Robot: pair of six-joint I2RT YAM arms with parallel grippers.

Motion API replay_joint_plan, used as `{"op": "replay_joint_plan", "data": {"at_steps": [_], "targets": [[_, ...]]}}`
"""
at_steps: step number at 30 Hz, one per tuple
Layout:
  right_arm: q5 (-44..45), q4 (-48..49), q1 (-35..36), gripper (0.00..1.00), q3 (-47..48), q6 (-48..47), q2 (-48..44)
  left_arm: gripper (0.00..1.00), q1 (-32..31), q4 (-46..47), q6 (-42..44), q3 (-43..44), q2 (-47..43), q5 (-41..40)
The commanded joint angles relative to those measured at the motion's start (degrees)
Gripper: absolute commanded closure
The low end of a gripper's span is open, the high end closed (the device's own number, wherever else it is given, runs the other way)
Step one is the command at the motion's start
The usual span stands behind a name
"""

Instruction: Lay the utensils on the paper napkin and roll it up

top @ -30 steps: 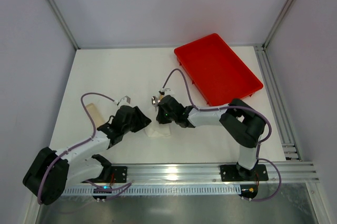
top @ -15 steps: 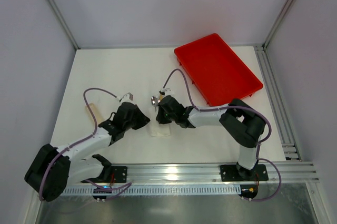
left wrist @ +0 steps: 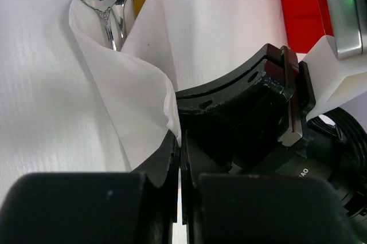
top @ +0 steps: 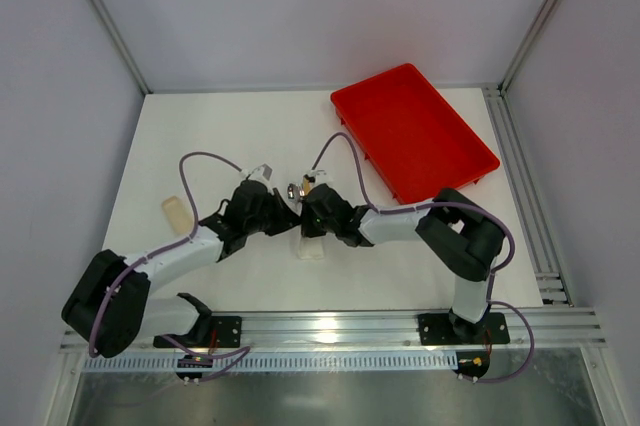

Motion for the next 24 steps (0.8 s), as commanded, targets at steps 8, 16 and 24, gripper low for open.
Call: {"op": "replay_joint_plan", "data": {"at_steps": [8,16,24], "targets": [[0.41,-3.74,0.34,0.96,-4.46,-0.38,-7.02,1.00,-0.50,3.88,3.54,4.48,3.90,2.75],[-0.82,-2.08,0.34,0.96,-11.15,1.03,-12.91,1.00,-1.38,3.44,4.15,5.18,5.39,2.31],[-3.02,0.91,1.13,0.96,-15.02,0.77,-14.50,1.00,-3.22,2.91,6.26,8.26,8.20,3.01]]}}
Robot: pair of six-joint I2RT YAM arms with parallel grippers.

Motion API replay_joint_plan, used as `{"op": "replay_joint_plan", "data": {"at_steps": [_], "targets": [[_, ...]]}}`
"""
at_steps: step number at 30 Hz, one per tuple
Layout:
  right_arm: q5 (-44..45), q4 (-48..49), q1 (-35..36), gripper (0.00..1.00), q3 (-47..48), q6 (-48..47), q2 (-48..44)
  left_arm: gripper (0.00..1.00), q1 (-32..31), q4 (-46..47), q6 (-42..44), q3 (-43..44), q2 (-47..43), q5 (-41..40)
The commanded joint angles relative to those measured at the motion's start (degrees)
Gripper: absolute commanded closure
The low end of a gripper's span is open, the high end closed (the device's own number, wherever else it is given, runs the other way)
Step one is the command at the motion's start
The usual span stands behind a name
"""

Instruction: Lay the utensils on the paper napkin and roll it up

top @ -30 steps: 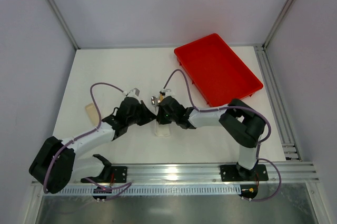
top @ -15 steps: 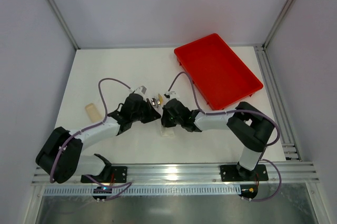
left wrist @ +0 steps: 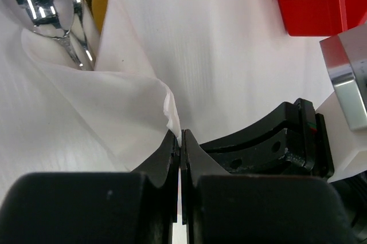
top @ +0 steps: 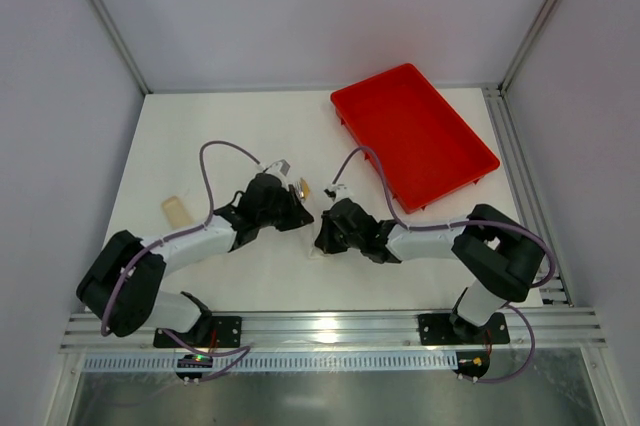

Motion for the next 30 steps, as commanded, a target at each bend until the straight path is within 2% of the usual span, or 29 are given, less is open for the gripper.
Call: {"op": "replay_joint_plan", "data": {"at_steps": [1,3,16,23,30], "targets": [[-1.10,1.81,0.93,0.96,-1.38,-0.17,-1.32,1.00,-0.95,2.28,2.24,3.62,1.95,1.41],[-1.10,2.16,0.85,0.96,-1.82,-0.26,-1.14,0.98,-1.57,2.36,2.85,4.24,2.92,1.77],[-0.57,5.06,0.94,0.96,-4.72,0.70,-1.41,0.99,-3.24,4.73,5.75,7.94,9.96,5.63],[0.92,2.26,0.94,0.96,-5.25,0.70,-5.09,0.99,-3.32,4.03,7.34,8.73,11.89,6.78],[0.66,-1.08,0.94,0.87,-6.74,0.88,-11.69,0.99,-3.50,4.03,8.31,9.25,13.30,6.78]]}}
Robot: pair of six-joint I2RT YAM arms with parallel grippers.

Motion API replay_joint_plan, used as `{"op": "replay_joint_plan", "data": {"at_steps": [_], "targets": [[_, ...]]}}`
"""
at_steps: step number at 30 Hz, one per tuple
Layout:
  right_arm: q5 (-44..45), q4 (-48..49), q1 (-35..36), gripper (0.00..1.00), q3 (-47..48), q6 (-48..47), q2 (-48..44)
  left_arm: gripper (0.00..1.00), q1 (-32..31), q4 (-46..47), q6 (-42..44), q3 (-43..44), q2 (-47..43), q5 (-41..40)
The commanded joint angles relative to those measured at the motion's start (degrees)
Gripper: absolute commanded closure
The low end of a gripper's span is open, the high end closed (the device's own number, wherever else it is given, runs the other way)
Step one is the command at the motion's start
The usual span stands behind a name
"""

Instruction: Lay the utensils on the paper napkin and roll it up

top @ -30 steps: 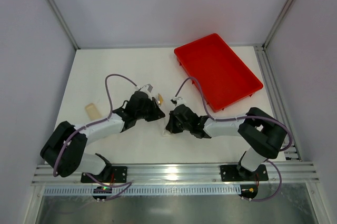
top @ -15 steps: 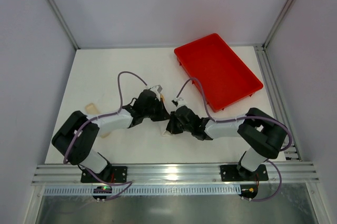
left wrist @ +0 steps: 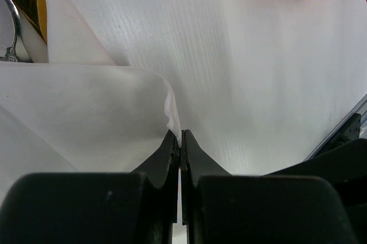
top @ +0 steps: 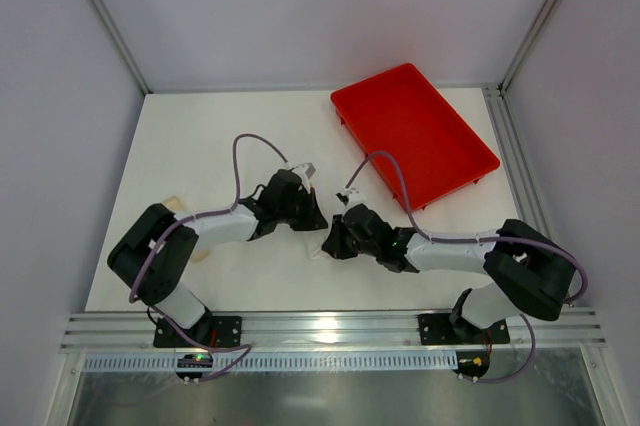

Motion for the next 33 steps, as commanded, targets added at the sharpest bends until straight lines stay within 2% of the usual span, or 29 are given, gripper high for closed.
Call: {"op": "replay_joint_plan", "data": {"at_steps": [1,5,6,11,14,18,27,29,33], "targets": [[0.51,-2.48,0.32,0.86,0.19,0.07,-3.23,0.99,-0.42,2.83,1.71,2.30,0.71,1.36],[0.15,-1.18,0.32,0.78,-1.92,1.91,-5.95,0.99,-0.68,3.01,1.79,2.74,1.68,1.36],[0.24,-1.09,0.32,0.72,-2.10,2.27,-6.65,0.99,-0.77,3.01,1.79,2.74,2.11,1.36],[1.38,-1.09,0.32,0.57,-2.27,3.67,-7.10,0.99,-1.38,3.45,1.79,3.36,3.17,1.62],[3.22,-1.35,0.32,0.55,-1.57,3.68,-5.96,0.98,-1.74,3.45,1.79,3.71,3.70,1.71],[5.16,-0.56,0.41,0.47,-1.13,3.85,-4.12,0.98,-1.91,3.54,1.79,3.71,4.14,1.89],[6.84,0.05,0.32,0.48,-0.51,1.83,0.37,0.97,-2.18,3.36,1.97,3.97,4.31,1.97],[5.52,3.21,0.24,0.51,-1.83,1.74,0.81,0.96,-2.26,3.45,1.88,3.98,4.31,2.15],[4.11,6.90,0.41,0.67,-3.94,2.36,0.90,0.94,-2.26,3.97,1.71,4.33,4.84,2.94]]}}
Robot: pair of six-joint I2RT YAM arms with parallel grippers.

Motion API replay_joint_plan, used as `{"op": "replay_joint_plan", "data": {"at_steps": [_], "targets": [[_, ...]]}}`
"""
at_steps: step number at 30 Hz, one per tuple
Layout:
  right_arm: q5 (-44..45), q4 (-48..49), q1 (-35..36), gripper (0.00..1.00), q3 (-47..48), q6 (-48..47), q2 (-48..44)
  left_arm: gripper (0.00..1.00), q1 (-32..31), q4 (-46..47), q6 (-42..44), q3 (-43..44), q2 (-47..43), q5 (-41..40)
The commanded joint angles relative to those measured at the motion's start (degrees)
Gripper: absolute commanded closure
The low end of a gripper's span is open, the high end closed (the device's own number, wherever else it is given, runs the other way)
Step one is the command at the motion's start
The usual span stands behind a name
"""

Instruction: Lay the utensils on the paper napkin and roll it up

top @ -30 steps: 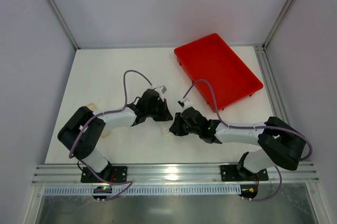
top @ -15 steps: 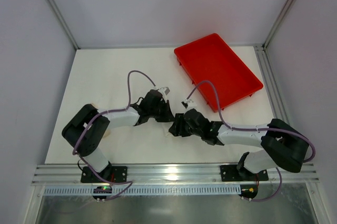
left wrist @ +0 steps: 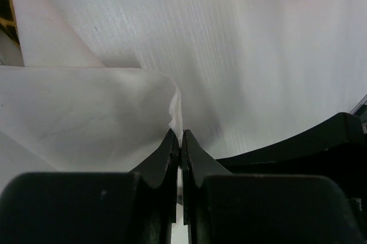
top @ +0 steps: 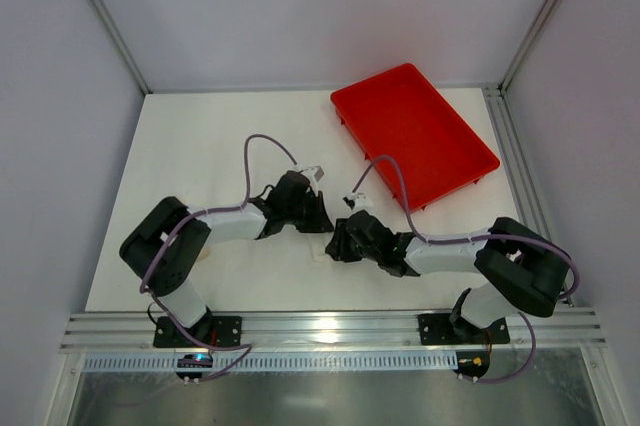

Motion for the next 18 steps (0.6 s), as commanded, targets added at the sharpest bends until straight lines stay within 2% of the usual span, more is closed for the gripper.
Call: {"op": "replay_joint_plan", "data": {"at_steps": [1,7,12,13,18], "targets": [[-0.20,5.31,0.39,0.69,-1.51,-0.46,0.09,0.94,-0.41,3.32,0.61,2.21,0.75,2.61],[-0.99,7.16,0.39,0.81,-2.92,-0.64,0.53,0.92,-0.49,5.60,-0.09,1.59,1.28,4.46],[-1.60,8.13,0.39,0.85,-3.28,-0.55,1.58,0.85,-0.58,6.49,-0.44,0.45,0.41,4.81],[-1.78,8.21,0.39,0.85,-3.19,-0.55,1.76,0.80,-0.58,6.40,-0.62,0.27,0.06,4.29],[-2.13,8.74,0.39,0.86,-2.93,0.15,2.37,0.68,-0.58,3.15,-0.88,0.53,-5.90,-0.36]]}}
